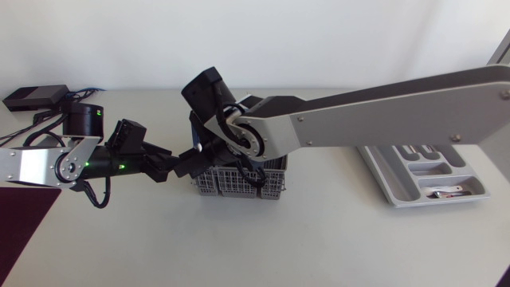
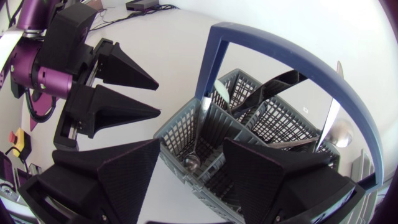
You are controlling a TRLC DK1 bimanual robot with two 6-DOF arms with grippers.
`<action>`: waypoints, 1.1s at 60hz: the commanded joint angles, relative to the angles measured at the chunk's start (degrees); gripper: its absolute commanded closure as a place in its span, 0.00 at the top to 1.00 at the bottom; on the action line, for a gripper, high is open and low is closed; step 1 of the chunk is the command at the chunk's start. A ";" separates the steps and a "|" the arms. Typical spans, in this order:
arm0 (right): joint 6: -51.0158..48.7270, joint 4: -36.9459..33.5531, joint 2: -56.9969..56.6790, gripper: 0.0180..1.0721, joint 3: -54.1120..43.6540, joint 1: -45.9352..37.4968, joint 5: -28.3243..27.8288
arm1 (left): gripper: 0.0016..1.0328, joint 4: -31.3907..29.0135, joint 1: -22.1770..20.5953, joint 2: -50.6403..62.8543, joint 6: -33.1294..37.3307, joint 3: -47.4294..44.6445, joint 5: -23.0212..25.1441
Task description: Sort the cutlery from the basket into the organizer compartments.
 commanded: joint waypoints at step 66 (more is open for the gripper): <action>2.62 -2.06 13.91 0.40 9.56 0.63 5.32 | 0.55 4.50 -0.48 7.68 0.27 -0.46 2.81</action>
